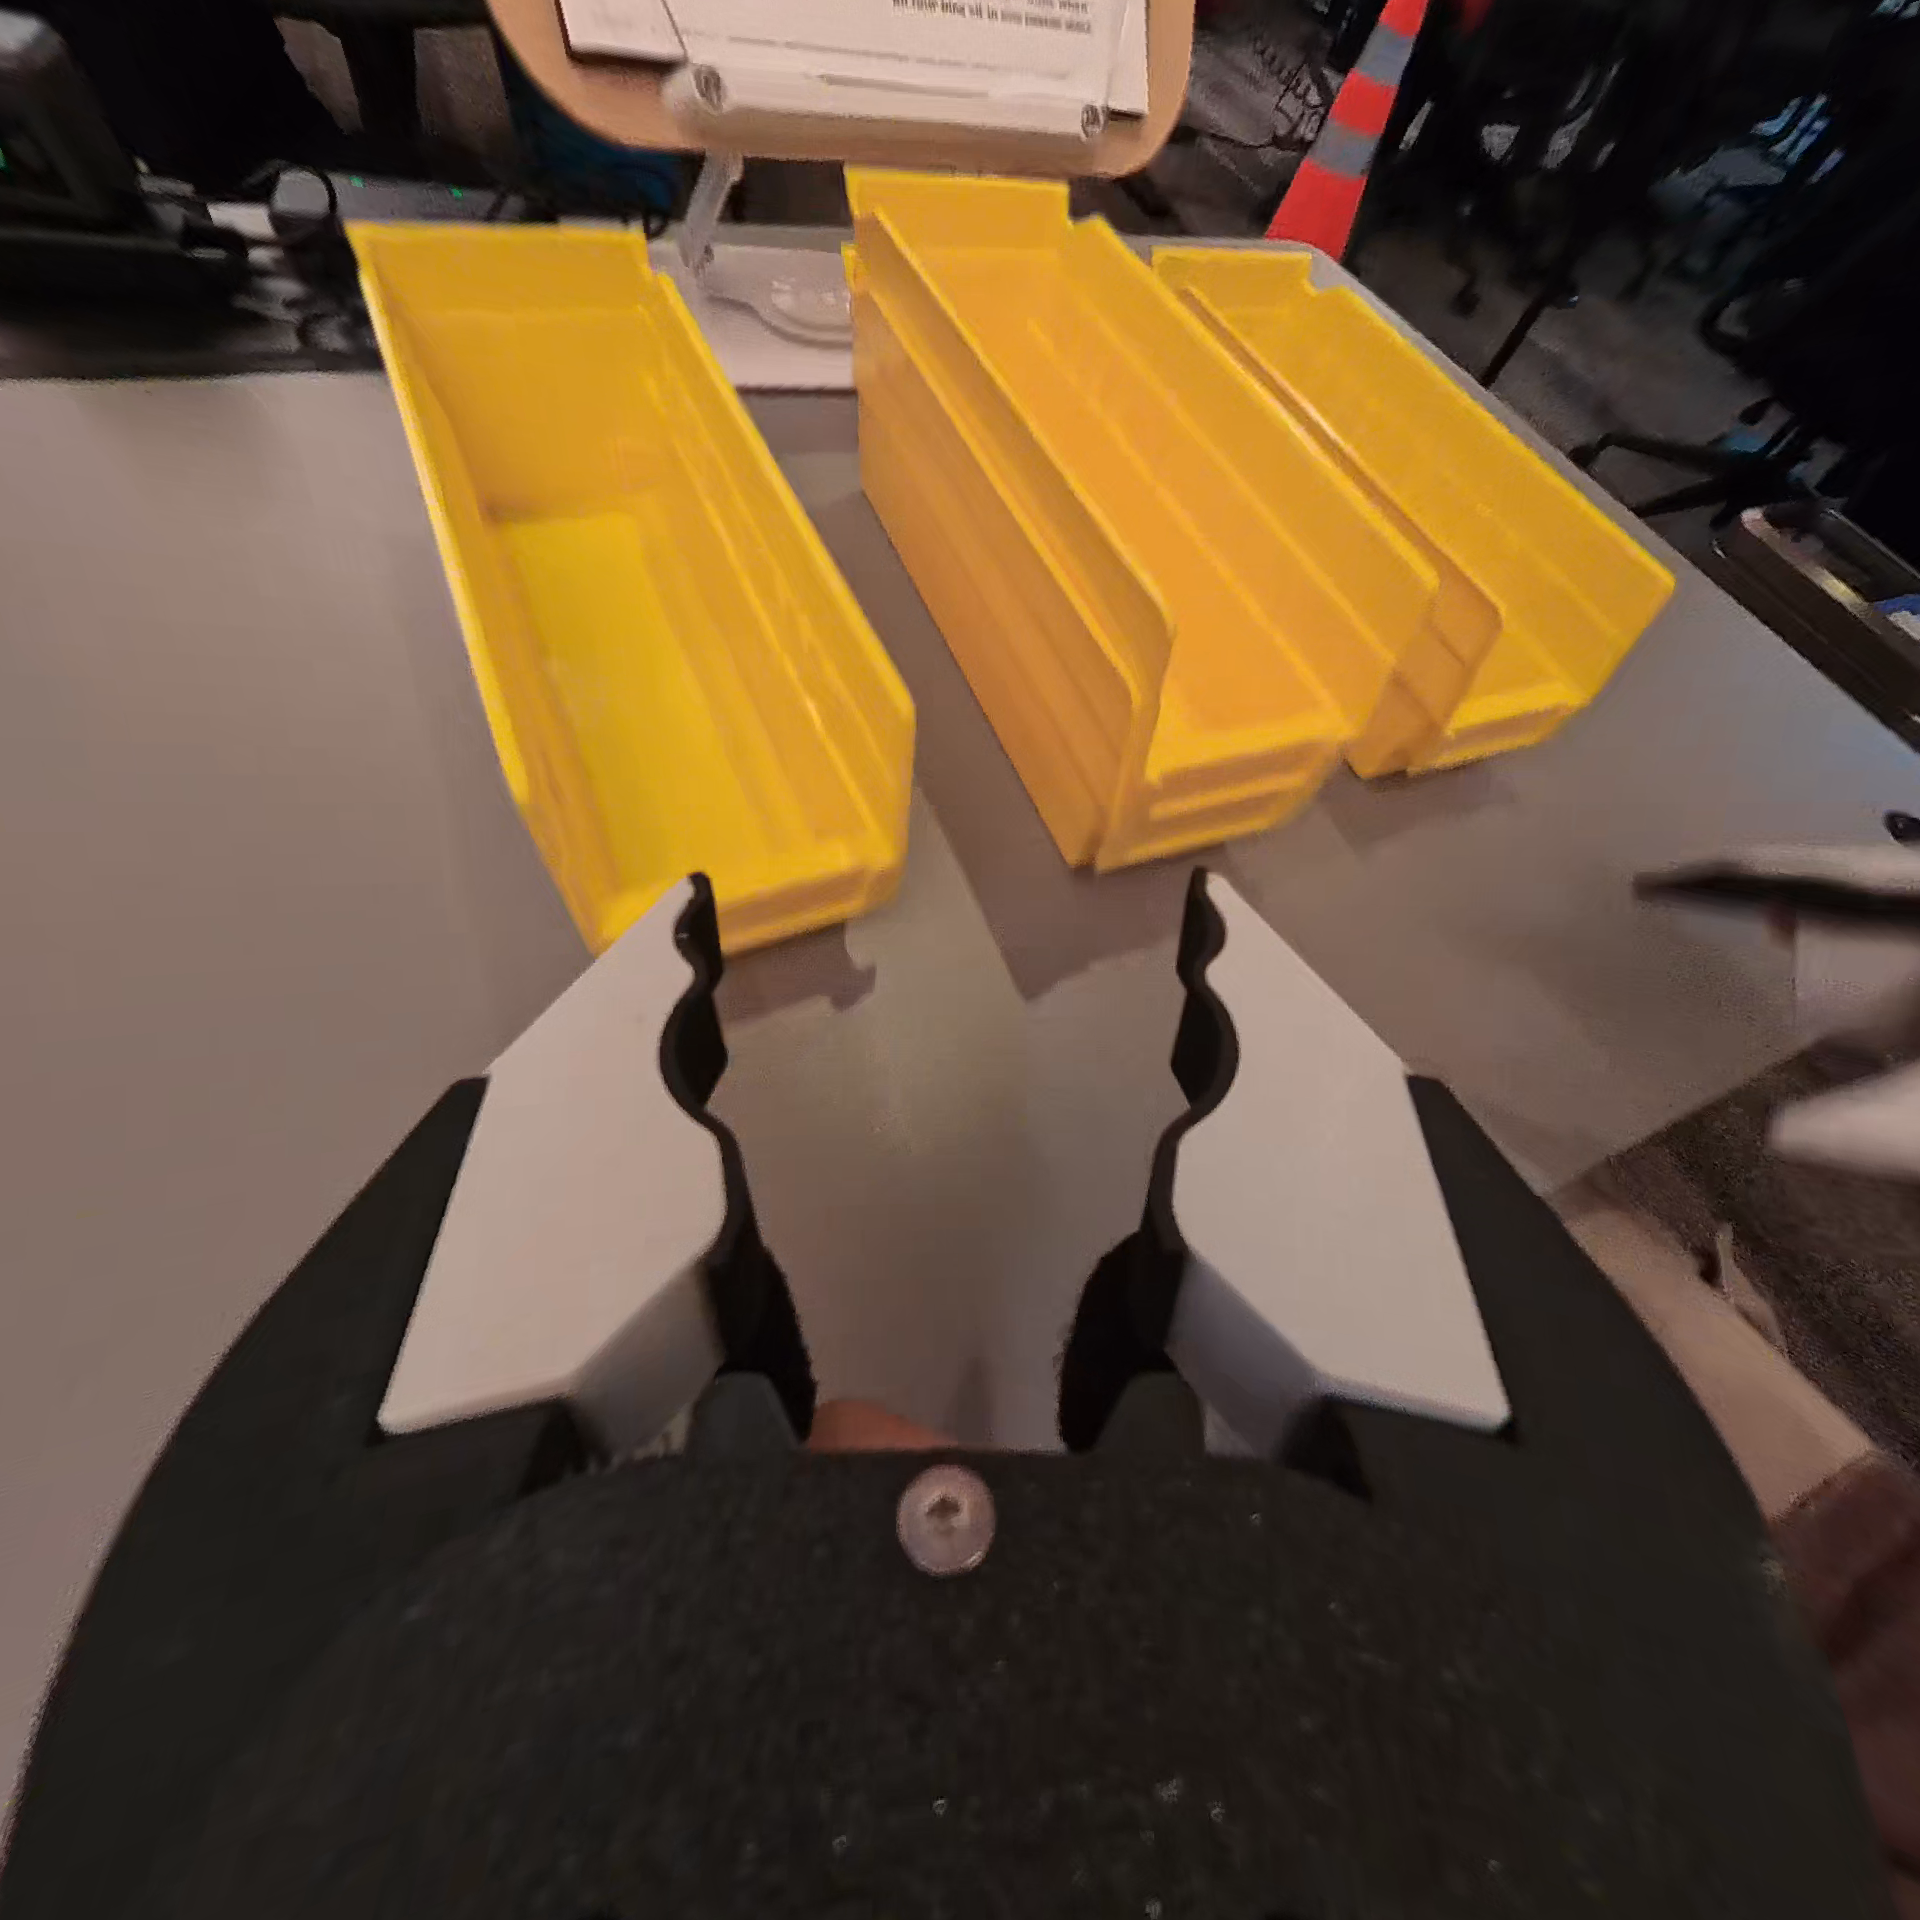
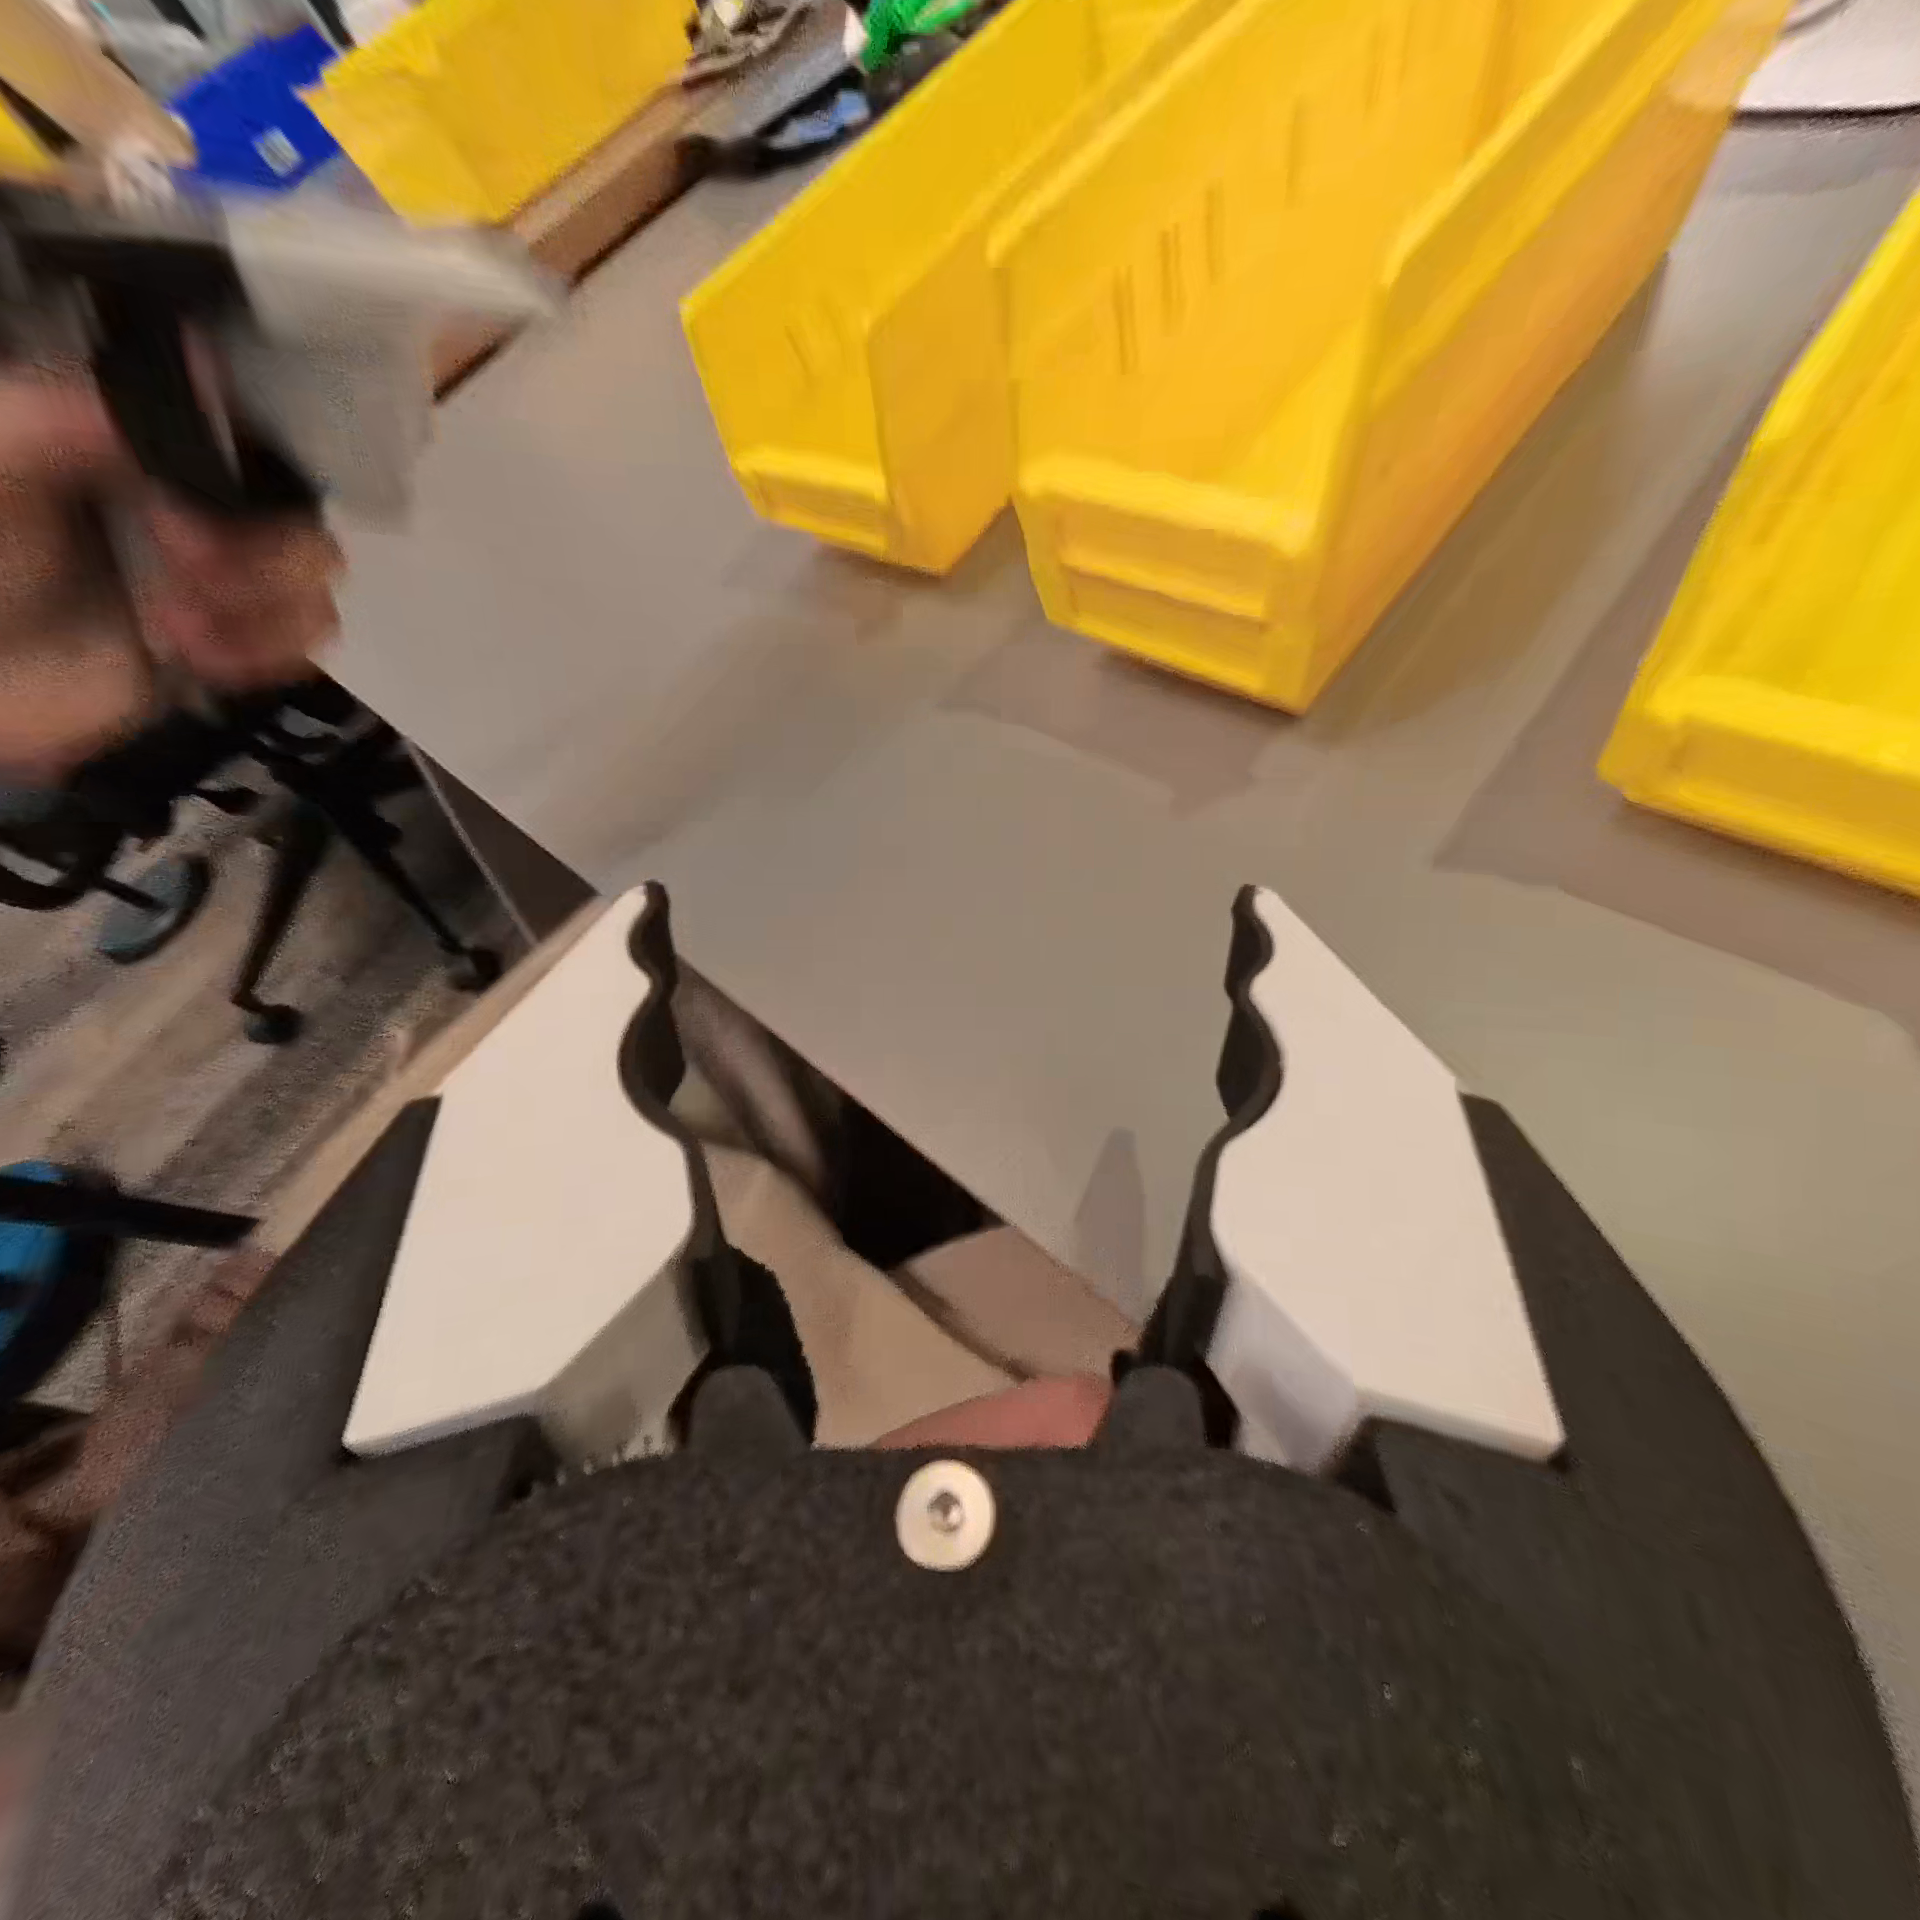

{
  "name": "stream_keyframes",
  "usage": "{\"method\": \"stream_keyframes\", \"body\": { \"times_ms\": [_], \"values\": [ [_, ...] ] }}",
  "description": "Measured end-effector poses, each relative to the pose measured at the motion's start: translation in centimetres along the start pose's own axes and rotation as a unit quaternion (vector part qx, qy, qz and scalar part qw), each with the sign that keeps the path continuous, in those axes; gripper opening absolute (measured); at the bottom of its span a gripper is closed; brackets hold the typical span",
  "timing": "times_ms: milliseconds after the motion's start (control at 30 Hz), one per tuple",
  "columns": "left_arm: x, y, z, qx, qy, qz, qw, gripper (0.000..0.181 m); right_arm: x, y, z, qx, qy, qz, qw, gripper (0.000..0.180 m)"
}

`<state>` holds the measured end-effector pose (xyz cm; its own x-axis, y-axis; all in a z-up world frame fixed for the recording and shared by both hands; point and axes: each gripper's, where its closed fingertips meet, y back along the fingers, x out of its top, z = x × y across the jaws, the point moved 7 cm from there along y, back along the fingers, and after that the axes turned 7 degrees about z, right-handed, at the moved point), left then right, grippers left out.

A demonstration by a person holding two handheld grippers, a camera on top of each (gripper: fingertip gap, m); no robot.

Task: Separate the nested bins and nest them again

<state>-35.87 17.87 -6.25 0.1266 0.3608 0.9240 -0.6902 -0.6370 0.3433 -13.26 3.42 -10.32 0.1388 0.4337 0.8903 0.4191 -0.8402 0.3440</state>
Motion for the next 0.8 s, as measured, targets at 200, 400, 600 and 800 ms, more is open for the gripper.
{"method": "stream_keyframes", "body": {
  "times_ms": [200,400,600,800],
  "values": [
    [-4.3,2.4,-2.3,0.038,-0.031,0.011,0.999,0.083,11.8,-6.4,1.8,-0.072,0.012,-0.071,0.995,0.122],
    [-5.4,1.1,-3.2,0.014,0.003,-0.025,1.000,0.083,17.1,-17.0,5.2,-0.136,-0.058,-0.244,0.958,0.134],
    [-5.4,0.4,-2.8,0.011,-0.027,-0.028,0.999,0.081,17.0,-21.3,9.8,-0.266,-0.068,-0.333,0.902,0.127],
    [-5.5,-0.8,-2.2,-0.014,-0.020,-0.041,0.999,0.080,17.1,-22.3,10.3,-0.273,-0.092,-0.351,0.891,0.115]
  ]
}}
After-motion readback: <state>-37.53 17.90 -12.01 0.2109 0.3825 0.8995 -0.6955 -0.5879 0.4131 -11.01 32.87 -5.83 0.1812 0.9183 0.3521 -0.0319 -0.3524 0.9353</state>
